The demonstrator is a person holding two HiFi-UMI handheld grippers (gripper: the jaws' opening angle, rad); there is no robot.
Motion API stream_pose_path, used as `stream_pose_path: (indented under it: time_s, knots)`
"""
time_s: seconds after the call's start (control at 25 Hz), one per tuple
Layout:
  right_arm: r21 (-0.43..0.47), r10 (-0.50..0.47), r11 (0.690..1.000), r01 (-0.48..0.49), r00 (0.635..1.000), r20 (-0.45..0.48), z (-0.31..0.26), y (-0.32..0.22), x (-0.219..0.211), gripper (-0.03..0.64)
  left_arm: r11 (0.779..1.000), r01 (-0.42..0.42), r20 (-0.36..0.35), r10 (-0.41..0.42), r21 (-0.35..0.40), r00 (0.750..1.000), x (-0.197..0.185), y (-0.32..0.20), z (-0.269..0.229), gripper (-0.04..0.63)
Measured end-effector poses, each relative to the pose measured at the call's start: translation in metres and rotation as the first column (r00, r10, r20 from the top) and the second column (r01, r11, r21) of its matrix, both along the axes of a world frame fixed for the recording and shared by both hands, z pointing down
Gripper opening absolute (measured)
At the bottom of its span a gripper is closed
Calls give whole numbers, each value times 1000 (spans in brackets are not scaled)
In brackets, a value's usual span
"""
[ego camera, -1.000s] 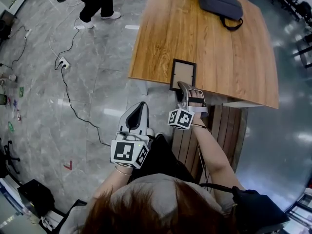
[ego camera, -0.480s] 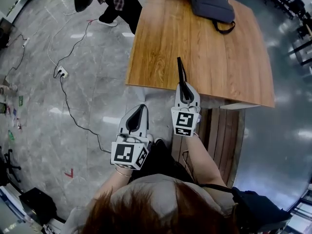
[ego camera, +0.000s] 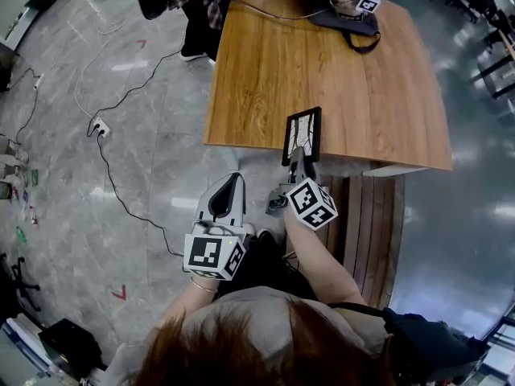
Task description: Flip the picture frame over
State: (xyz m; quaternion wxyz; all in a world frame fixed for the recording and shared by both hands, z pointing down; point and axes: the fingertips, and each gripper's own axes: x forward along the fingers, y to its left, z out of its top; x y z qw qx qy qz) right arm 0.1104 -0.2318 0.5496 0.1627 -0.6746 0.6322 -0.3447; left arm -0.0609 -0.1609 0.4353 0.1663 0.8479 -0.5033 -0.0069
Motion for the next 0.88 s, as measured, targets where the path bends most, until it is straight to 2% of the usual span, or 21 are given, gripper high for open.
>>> stream_pose_path:
  time_s: [0.08, 0.16, 0.28, 0.44, 0.52, 0.6, 0.72, 0.8, 0.88]
  knots:
    - [-36, 17, 999, -13, 992, 126, 14, -1, -2, 61, 1000, -6, 4, 6, -5, 1000, 2, -2, 2, 6]
    - [-53, -1, 998, 16, 964, 266, 24, -3, -9, 61, 1000, -9, 7, 9, -8, 1000, 2, -4, 4, 6]
    - [-47, -63, 994, 95, 883, 465, 38, -5, -21, 60, 1000, -11, 10, 11, -11, 1000, 0, -4, 5, 6]
    - [-12, -190, 970, 241, 791, 582, 50, -2, -35, 60, 1000, -13, 12, 13, -15, 1000, 2, -5, 6, 6]
    - [24, -291, 935, 355, 725, 625, 52, -1, -48, 58, 1000, -15, 15, 15, -16, 1000, 5, -8, 5, 6]
    - [63, -383, 884, 464, 639, 667, 55, 1, -60, 55, 1000, -17, 18, 18, -17, 1000, 8, -10, 5, 6]
    - [88, -444, 811, 578, 511, 736, 61, 7, -70, 55, 1000, -22, 21, 22, -21, 1000, 11, -8, 5, 6]
    - [94, -458, 782, 616, 467, 756, 62, 6, -69, 55, 999, -22, 22, 23, -25, 1000, 12, -5, 5, 6]
    - [88, -472, 760, 644, 453, 757, 63, 3, -62, 55, 999, -23, 24, 23, -32, 999, 15, -2, 8, 6]
